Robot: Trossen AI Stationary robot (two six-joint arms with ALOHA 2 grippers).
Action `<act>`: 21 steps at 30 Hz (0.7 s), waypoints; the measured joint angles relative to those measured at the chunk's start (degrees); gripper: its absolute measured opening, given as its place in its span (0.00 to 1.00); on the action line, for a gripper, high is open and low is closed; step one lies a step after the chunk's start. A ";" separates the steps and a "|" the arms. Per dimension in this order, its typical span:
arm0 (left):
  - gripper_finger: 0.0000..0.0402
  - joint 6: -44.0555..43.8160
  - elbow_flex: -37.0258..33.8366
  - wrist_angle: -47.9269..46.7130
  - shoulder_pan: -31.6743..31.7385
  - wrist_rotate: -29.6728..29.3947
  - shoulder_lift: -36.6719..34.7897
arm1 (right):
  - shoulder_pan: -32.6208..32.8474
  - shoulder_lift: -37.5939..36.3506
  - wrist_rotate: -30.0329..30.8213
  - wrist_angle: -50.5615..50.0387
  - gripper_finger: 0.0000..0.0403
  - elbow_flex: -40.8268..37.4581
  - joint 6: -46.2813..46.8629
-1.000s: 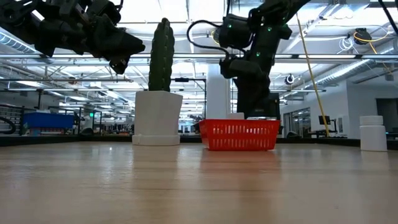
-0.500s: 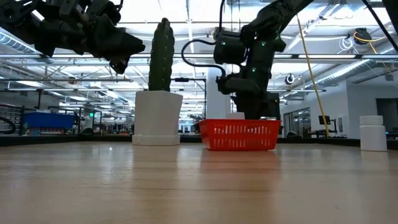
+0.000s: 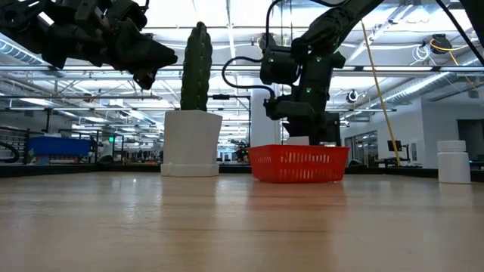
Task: Pick and place pill bottles into a basket
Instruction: Remove the white pill bottle from the red bin
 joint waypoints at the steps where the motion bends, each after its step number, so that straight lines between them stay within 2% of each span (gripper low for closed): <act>1: 0.16 0.00 0.00 0.00 0.00 0.00 0.00 | 0.00 -0.03 0.00 0.43 0.32 0.00 -0.51; 8: 0.16 -0.04 0.00 -0.16 -0.02 0.00 0.00 | 0.04 -1.58 -0.30 2.42 0.09 0.06 -2.61; 12: 0.16 0.00 0.00 -0.46 -0.11 0.00 0.00 | -0.35 -1.97 -3.17 0.07 0.03 0.02 -3.98; 16: 0.16 0.02 0.00 -0.44 -0.11 0.00 0.01 | -0.42 -2.03 -3.09 -1.56 0.07 0.02 -5.47; 21: 0.16 0.05 0.00 -0.44 -0.11 0.00 0.02 | -0.02 -1.99 -3.15 -2.18 0.26 -0.04 -10.16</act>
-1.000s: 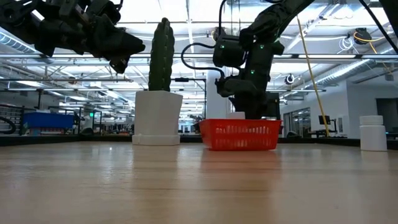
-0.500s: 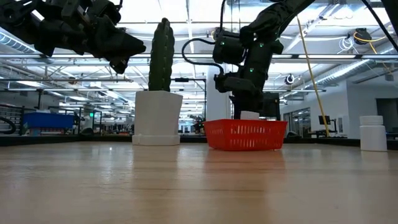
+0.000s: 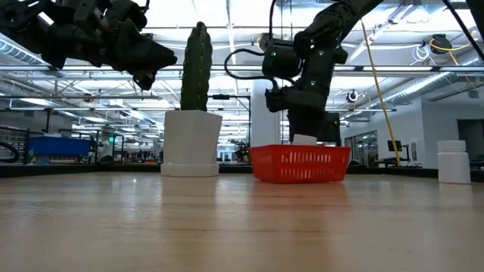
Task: Pick and place pill bottles into a basket
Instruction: Remove the white pill bottle from the red bin
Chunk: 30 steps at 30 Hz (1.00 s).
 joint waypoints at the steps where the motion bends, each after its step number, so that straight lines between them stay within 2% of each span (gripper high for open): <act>1: 0.16 0.03 0.00 0.00 0.00 0.00 0.00 | 0.09 0.01 -0.02 -0.16 0.31 -0.02 -1.32; 6: 0.16 0.12 0.00 0.02 0.00 0.00 -0.01 | 0.11 0.15 0.01 0.15 0.47 -0.15 -2.91; 10: 0.16 0.32 0.00 0.02 0.00 0.00 0.00 | 0.09 0.15 -0.01 1.38 0.52 -1.02 -4.34; 16: 0.16 0.32 0.00 0.07 0.00 0.00 0.00 | 0.11 1.99 -0.28 3.47 0.50 -3.50 -3.82; 23: 0.16 0.62 0.00 0.15 0.01 -0.02 -0.01 | 0.11 1.52 -0.14 4.35 0.41 -3.65 -3.97; 30: 0.16 0.76 0.00 0.13 0.00 -0.02 -0.01 | 0.11 -0.80 0.22 7.77 0.41 -3.72 -3.66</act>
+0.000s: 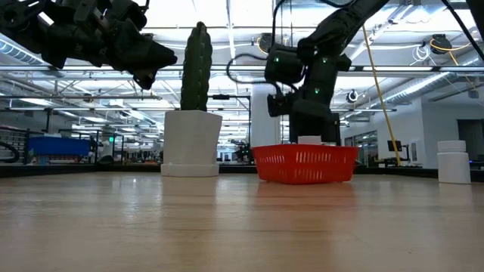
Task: Pick and place pill bottles into a basket
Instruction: Remove the white pill bottle from the red bin
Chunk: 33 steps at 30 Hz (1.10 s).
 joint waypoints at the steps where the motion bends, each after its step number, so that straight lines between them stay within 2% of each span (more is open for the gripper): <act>1: 0.16 0.00 0.00 0.00 0.00 0.00 0.01 | 0.00 -0.66 0.11 0.65 0.41 0.00 0.00; 8: 0.16 0.46 0.00 -0.56 0.00 0.00 0.01 | 0.85 -4.02 6.21 1.87 0.41 0.00 1.31; 17: 0.16 0.70 0.00 -0.97 0.00 0.00 0.01 | 4.22 -7.01 14.36 8.47 0.41 0.00 0.52; 20: 0.16 0.70 0.00 -0.98 0.00 0.00 0.01 | 5.96 -9.64 16.09 12.62 0.41 -2.34 1.03; 23: 0.16 0.70 0.00 -0.78 0.01 0.00 0.01 | 8.39 -13.88 16.32 23.13 0.41 -7.57 1.87; 29: 0.16 0.53 0.00 -0.59 0.00 0.00 0.01 | 17.15 -18.68 13.41 59.82 0.41 -24.11 7.25; 31: 0.16 0.48 0.00 -0.63 0.00 0.00 0.01 | 21.22 -18.17 15.65 69.14 0.41 -29.74 7.90; 33: 0.16 0.48 0.00 -0.55 0.00 0.00 0.01 | 25.87 -16.96 20.96 76.69 0.41 -34.35 8.18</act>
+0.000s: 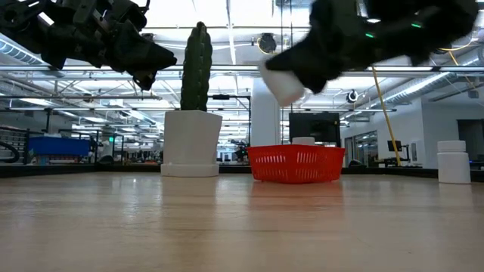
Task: Pick and place pill bottles into a basket
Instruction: Remove the white pill bottle from the red bin
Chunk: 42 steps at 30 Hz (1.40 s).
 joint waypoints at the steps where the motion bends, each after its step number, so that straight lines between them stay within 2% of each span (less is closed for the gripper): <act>1: 0.16 0.00 0.00 0.00 0.00 0.00 0.00 | 2.41 0.52 2.68 3.42 0.41 -2.13 -0.34; 4: 0.16 0.19 0.00 0.08 0.00 0.00 0.00 | 9.08 3.96 10.17 14.05 0.41 -5.49 -1.07; 6: 0.16 0.20 0.00 0.69 0.00 -0.30 0.00 | 11.80 6.35 12.15 16.27 0.41 -6.08 0.20; 8: 0.16 0.20 0.00 0.76 0.00 -1.92 0.00 | 13.23 9.46 12.55 17.06 0.41 -5.95 3.97; 10: 0.16 0.01 0.00 1.05 0.02 -3.73 0.00 | 14.30 13.42 15.42 18.90 0.41 -5.54 6.61; 13: 0.16 -0.01 0.00 1.24 0.02 -5.70 0.00 | 15.94 19.58 20.59 25.64 0.41 -4.48 5.92; 21: 0.16 -1.40 0.00 0.87 0.02 -5.95 0.00 | 15.37 35.33 24.90 36.82 0.41 0.21 5.98; 26: 0.16 -1.99 0.00 0.10 -0.04 -5.51 0.00 | 15.92 41.85 25.56 42.74 0.41 4.88 -0.18; 30: 0.16 -2.03 0.00 -0.29 -0.04 -5.51 0.00 | 15.90 44.12 25.38 43.53 0.44 6.90 -0.44; 38: 0.16 -1.79 0.00 -0.48 -0.04 -5.53 0.00 | 16.16 43.67 25.34 41.70 0.62 7.49 -2.27; 42: 0.16 -1.77 0.00 -0.50 -0.04 -5.51 0.00 | 16.32 43.81 25.28 42.04 0.69 7.34 -2.48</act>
